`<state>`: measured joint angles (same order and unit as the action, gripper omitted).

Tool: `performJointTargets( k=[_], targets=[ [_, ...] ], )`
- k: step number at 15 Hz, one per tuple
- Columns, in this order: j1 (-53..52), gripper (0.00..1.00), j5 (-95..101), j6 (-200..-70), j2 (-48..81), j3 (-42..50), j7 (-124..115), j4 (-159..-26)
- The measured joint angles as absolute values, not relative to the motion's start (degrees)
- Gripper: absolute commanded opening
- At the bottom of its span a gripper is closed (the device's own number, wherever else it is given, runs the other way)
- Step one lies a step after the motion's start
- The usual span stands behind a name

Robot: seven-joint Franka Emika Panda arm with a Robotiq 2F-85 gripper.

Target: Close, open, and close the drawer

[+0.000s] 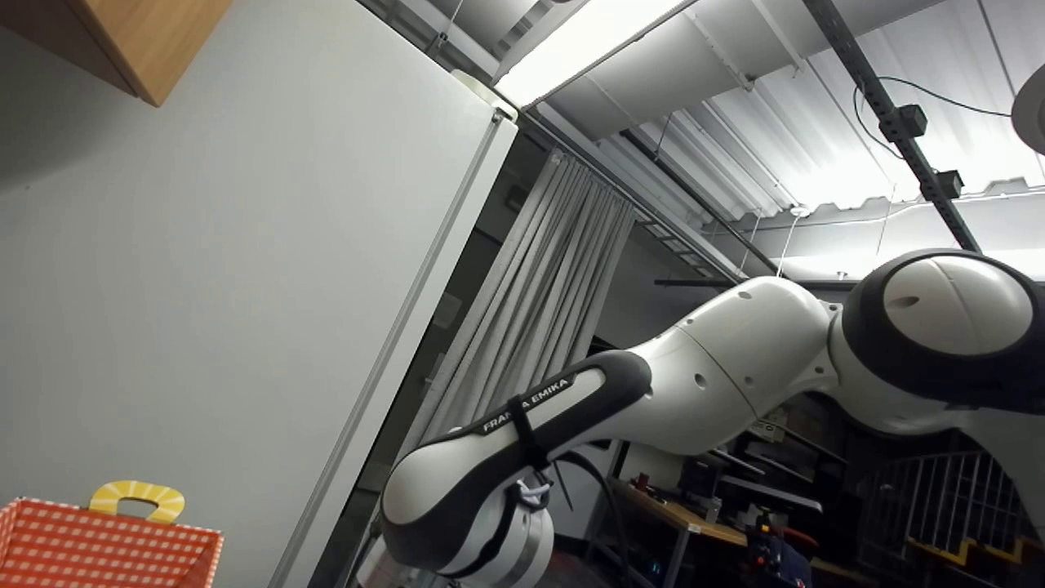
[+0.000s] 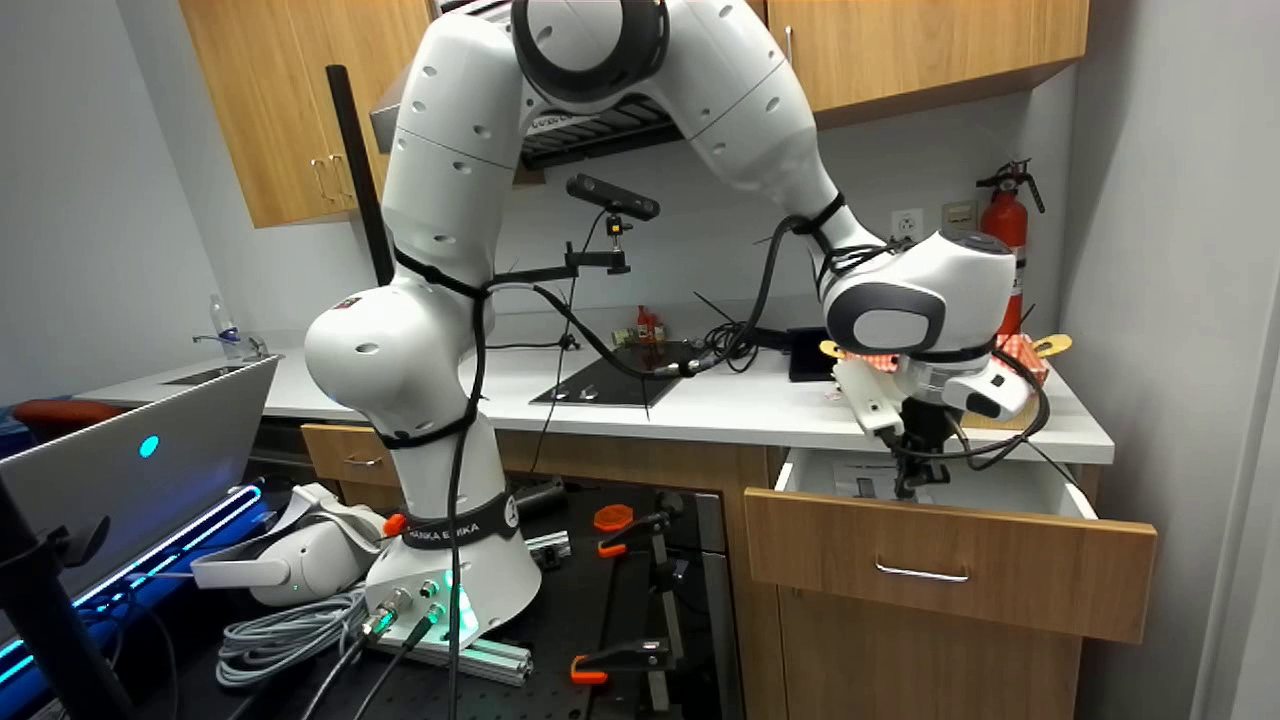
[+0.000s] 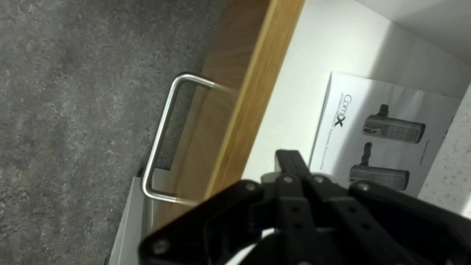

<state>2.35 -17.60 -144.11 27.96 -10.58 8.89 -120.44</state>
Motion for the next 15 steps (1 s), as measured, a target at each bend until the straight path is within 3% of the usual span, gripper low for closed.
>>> performJointTargets(
  k=[15],
  targets=[
    [1.34, 0.0, -8.48, -138.58, 27.42, -7.06, 8.8, -120.39]
  ],
)
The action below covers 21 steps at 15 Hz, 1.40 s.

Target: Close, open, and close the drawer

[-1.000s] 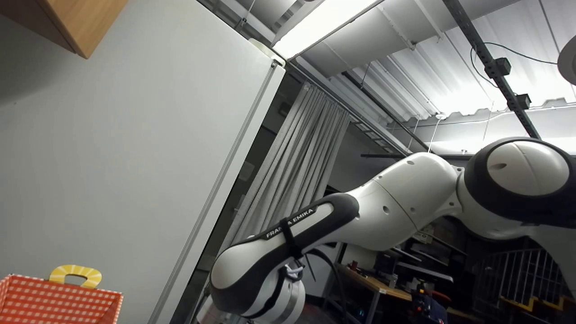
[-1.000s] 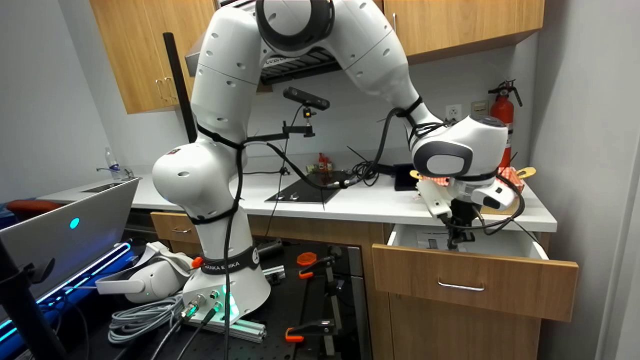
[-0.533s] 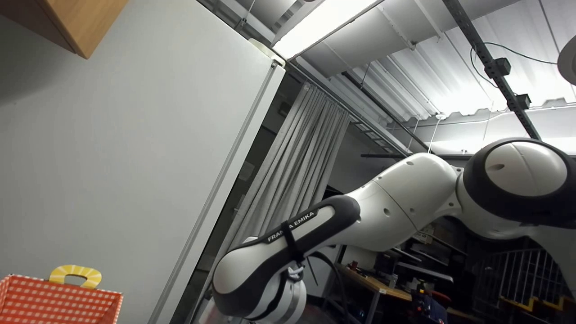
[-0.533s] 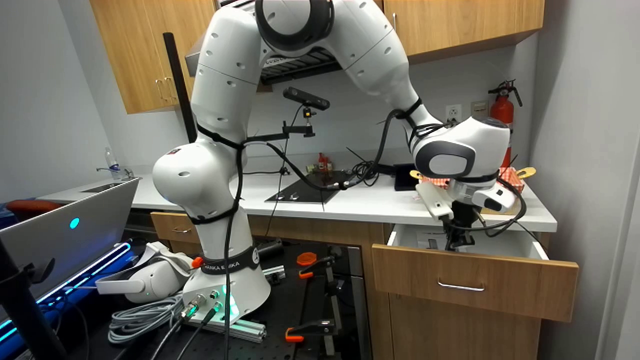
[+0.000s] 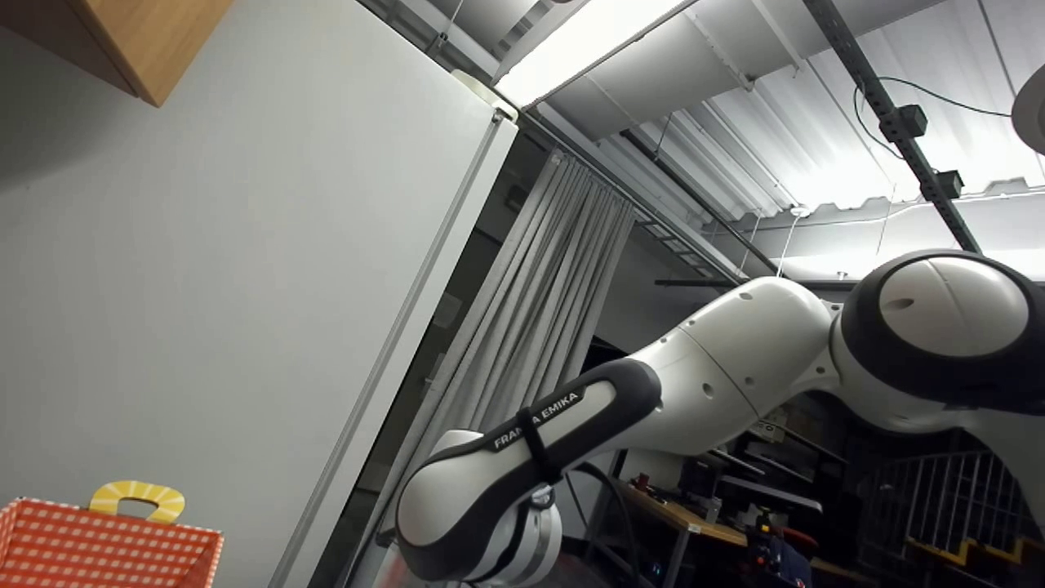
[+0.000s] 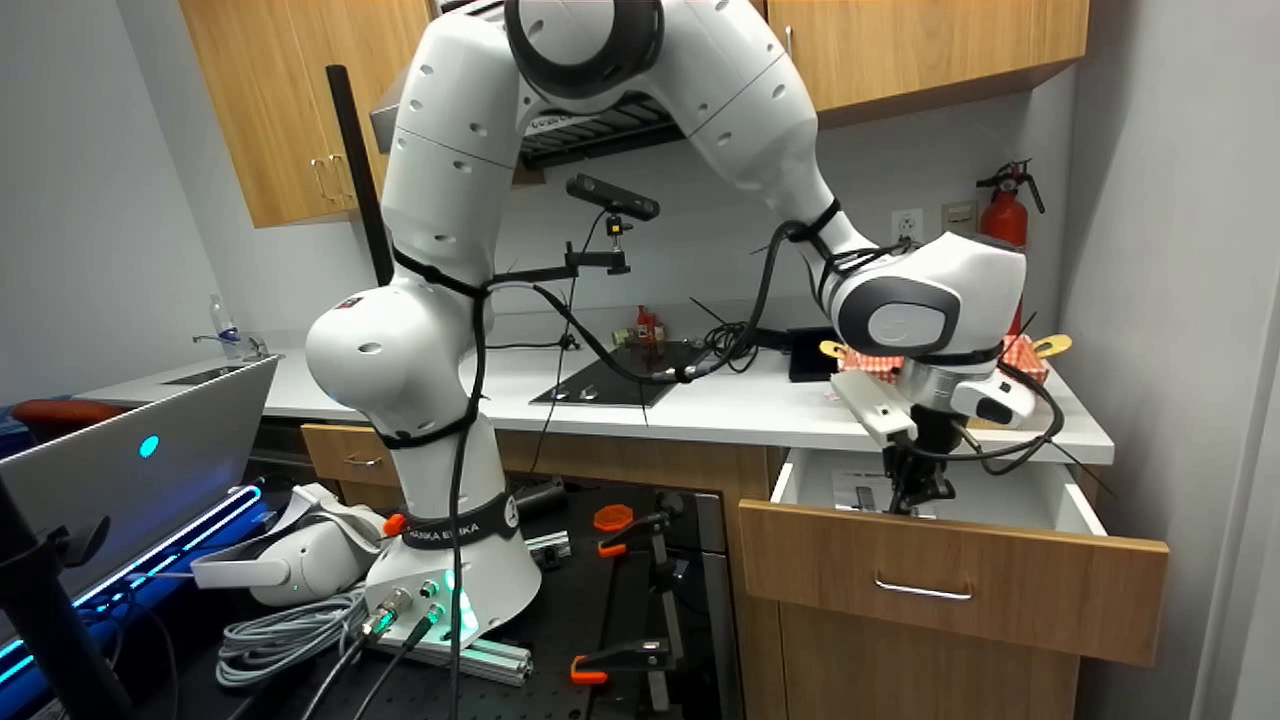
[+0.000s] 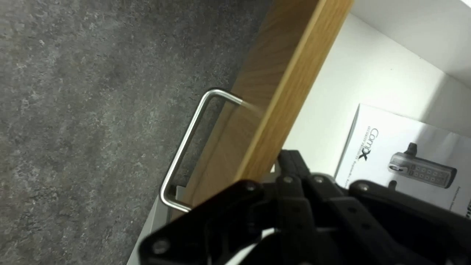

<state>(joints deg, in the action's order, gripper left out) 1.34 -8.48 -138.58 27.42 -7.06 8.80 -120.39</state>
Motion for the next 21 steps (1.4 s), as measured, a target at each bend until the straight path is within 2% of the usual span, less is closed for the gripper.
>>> performJointTargets(
  k=[21],
  targets=[
    [2.5, 0.0, 12.35, -128.18, 16.54, 5.85, 8.64, -128.76]
  ],
)
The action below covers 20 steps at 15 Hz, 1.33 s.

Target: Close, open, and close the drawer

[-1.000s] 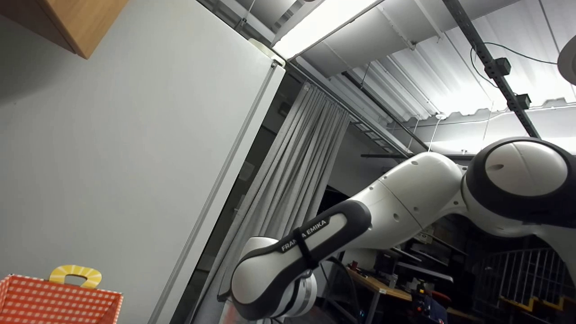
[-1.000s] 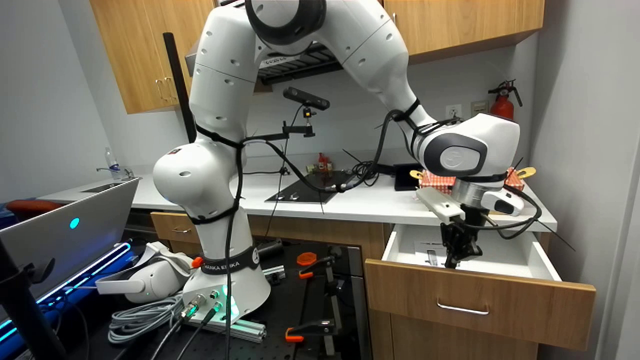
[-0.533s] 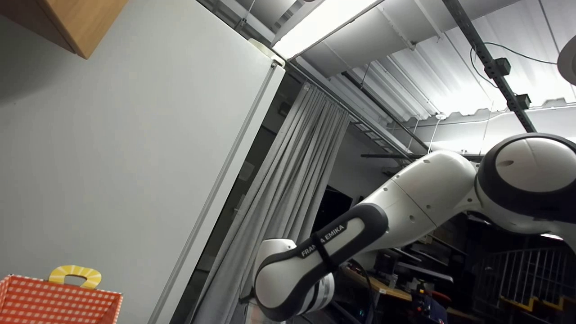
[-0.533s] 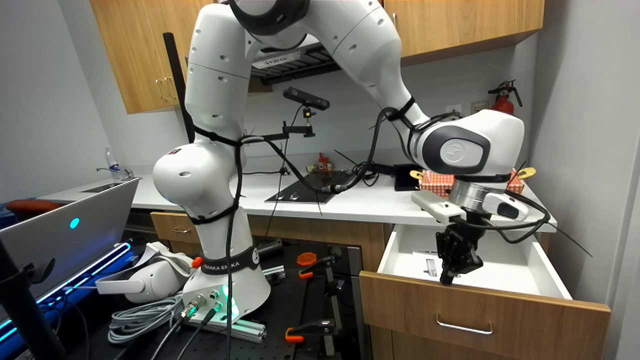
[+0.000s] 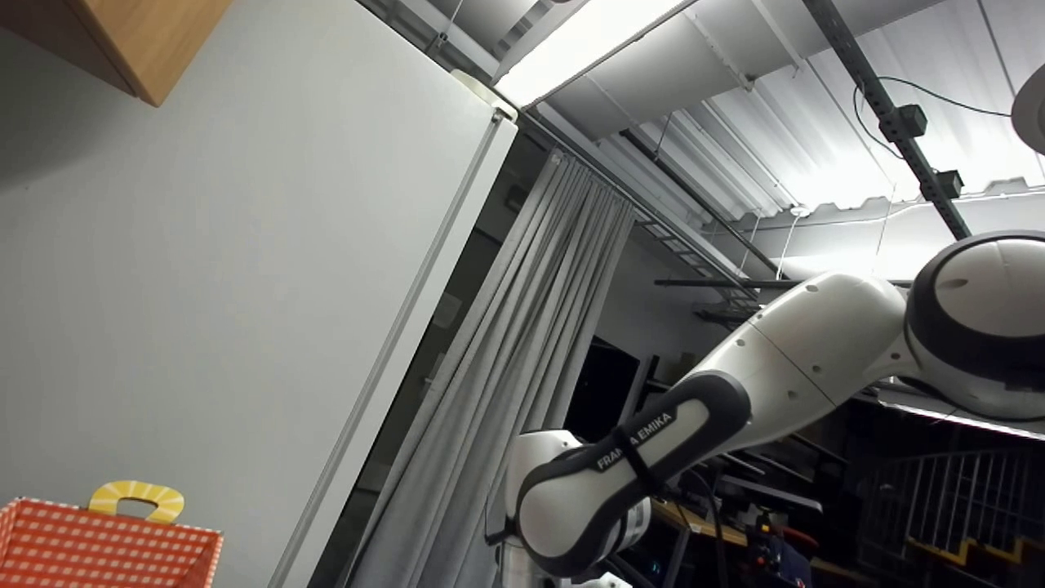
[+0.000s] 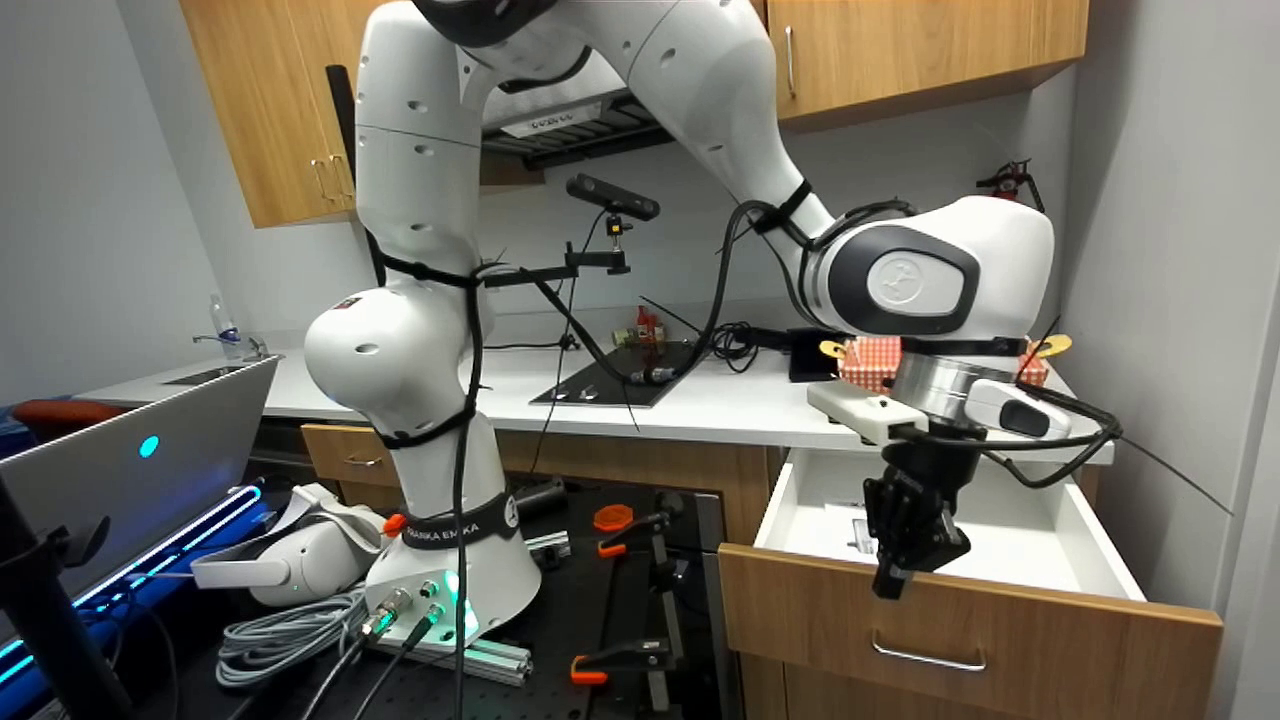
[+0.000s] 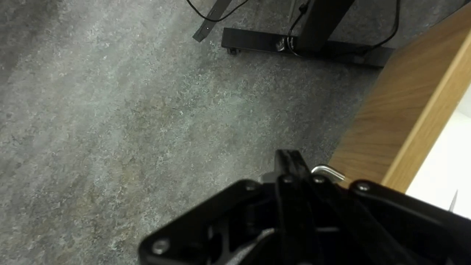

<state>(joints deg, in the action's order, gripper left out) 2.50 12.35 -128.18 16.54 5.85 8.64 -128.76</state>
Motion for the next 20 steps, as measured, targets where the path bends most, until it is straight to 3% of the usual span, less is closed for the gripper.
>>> performJointTargets(
  k=[20],
  targets=[
    [3.47, 0.0, 6.56, -128.98, 12.81, 5.61, -0.04, -134.4]
  ],
)
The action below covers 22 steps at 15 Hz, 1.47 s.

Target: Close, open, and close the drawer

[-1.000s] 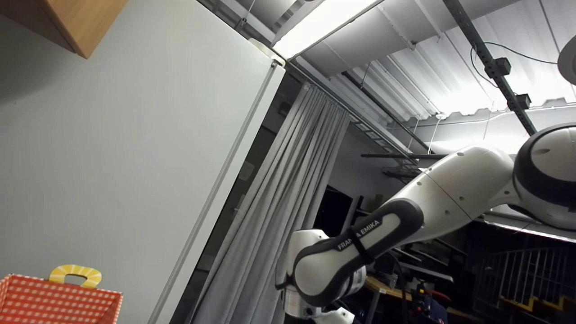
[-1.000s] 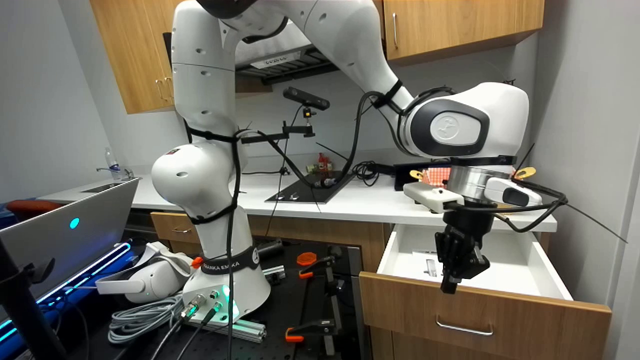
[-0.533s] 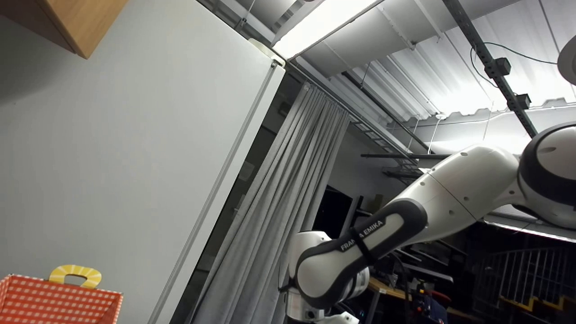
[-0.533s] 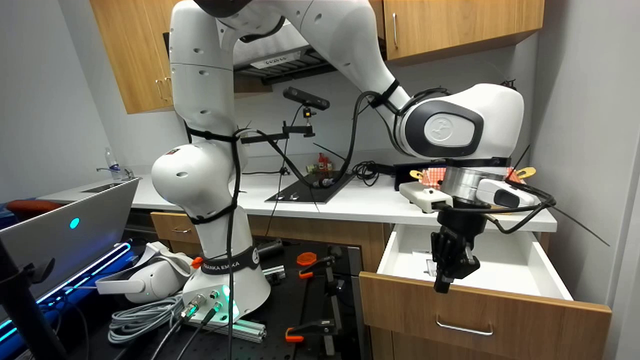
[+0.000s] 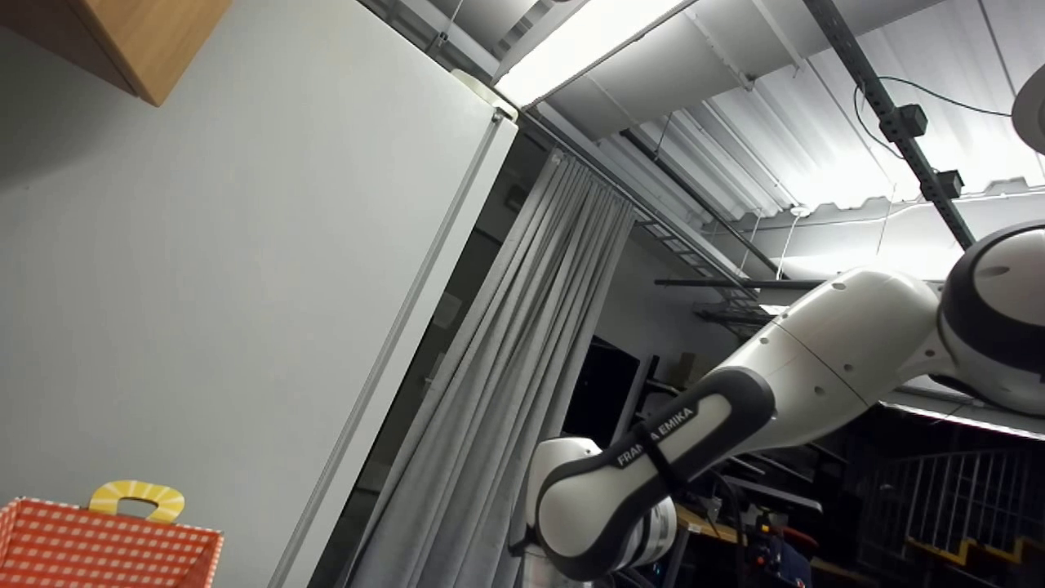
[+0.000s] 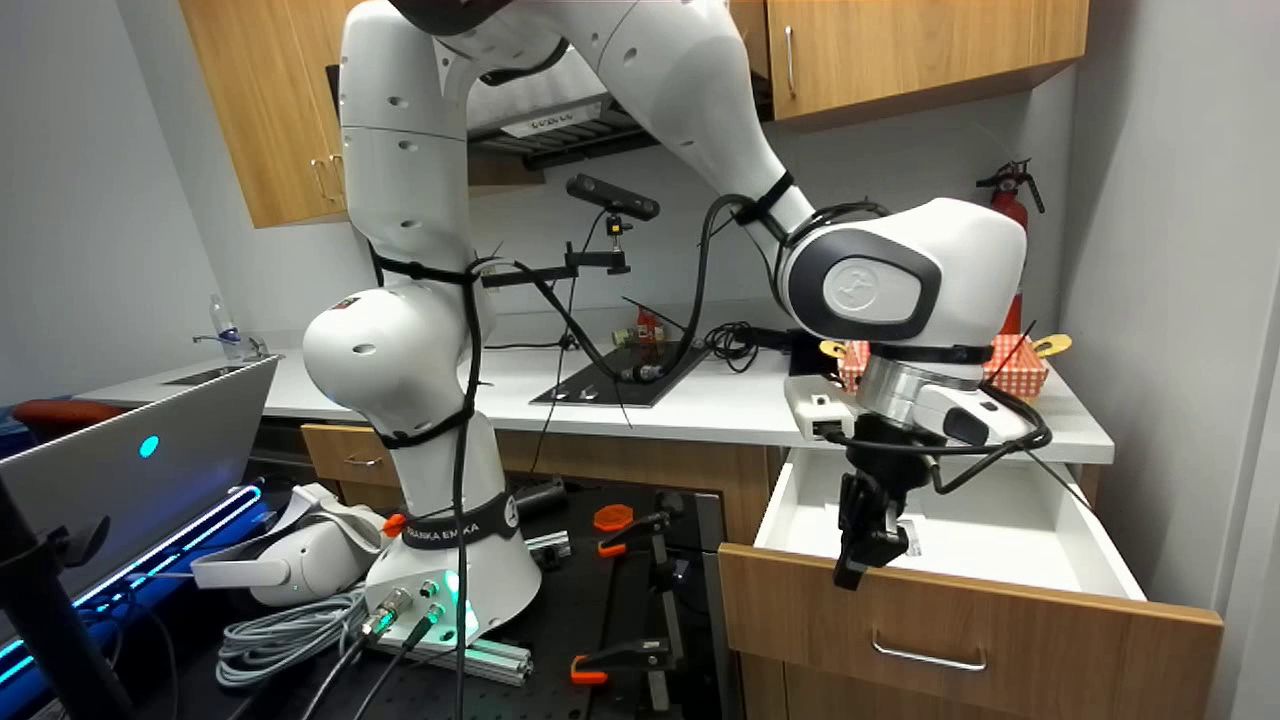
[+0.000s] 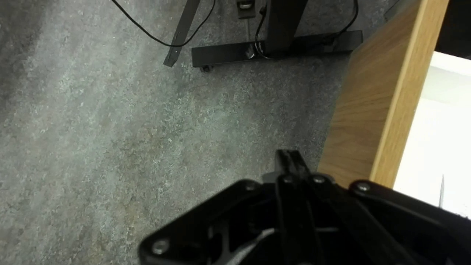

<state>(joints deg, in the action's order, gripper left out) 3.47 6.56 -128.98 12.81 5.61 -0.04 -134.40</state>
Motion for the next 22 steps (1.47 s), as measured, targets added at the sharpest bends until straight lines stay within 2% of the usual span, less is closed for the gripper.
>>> performJointTargets(
  k=[10, 22],
  targets=[
    [3.48, 0.0, -0.43, -140.81, 14.49, 5.32, -2.99, -138.65],
    [3.48, 0.0, -12.56, -150.95, 17.09, 0.35, -2.98, -139.81]
  ],
)
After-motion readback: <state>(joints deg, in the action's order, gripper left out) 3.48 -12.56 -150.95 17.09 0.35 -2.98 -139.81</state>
